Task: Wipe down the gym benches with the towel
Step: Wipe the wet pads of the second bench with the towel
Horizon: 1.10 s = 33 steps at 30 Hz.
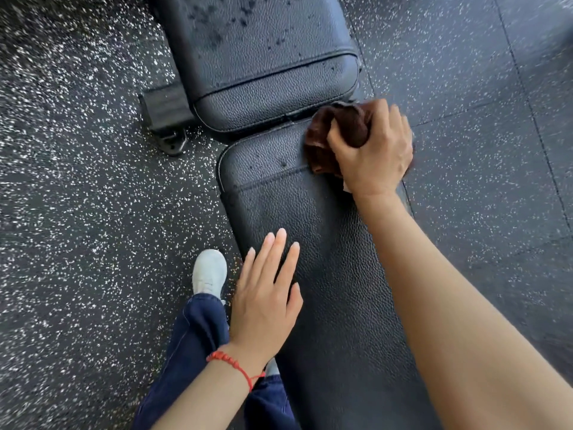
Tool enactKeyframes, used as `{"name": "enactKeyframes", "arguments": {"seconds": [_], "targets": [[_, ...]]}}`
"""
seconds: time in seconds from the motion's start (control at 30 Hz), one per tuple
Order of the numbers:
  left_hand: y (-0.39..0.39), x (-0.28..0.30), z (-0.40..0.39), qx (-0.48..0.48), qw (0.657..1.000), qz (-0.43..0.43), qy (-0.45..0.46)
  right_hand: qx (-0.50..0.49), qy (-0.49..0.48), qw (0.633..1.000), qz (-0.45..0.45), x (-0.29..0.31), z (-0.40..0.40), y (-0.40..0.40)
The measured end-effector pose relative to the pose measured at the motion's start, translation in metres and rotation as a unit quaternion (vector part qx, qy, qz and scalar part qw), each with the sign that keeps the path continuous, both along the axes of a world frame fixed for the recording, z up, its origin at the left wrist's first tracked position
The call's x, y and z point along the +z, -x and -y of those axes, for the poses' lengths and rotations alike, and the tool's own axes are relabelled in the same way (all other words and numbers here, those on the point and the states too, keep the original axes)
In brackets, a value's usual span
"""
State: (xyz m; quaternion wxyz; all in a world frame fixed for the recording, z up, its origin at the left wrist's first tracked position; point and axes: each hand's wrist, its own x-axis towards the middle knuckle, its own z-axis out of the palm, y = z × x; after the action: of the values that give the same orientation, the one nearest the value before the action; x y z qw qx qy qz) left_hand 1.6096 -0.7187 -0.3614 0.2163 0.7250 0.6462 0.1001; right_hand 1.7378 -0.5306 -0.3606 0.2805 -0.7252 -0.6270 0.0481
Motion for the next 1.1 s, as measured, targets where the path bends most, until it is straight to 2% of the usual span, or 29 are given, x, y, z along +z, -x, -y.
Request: {"name": "enactKeyframes", "arguments": {"seconds": [0.13,0.27,0.57,0.73,0.93,1.1], "targets": [[0.014,0.004,-0.007,-0.031,0.999,0.014,0.005,0.118,0.002,0.993,0.015,0.004,0.015,0.045],[0.040,0.011,-0.027,0.030,0.999,0.039,0.016,0.171,0.023,0.985,0.012,0.008,0.026,0.076],[0.103,0.017,-0.092,0.071,0.996,0.046,0.001,0.134,0.061,0.989,-0.020,0.014,0.017,0.090],[0.123,0.021,-0.141,0.053,0.997,0.055,-0.009,0.122,0.019,0.991,-0.050,0.019,-0.010,0.105],[0.138,0.019,-0.197,0.037,0.998,0.055,-0.011,0.119,-0.061,0.991,-0.019,0.025,-0.069,0.114],[0.137,0.007,-0.224,0.042,0.998,0.050,0.011,0.143,-0.029,0.987,0.063,0.007,-0.098,0.121]]}}
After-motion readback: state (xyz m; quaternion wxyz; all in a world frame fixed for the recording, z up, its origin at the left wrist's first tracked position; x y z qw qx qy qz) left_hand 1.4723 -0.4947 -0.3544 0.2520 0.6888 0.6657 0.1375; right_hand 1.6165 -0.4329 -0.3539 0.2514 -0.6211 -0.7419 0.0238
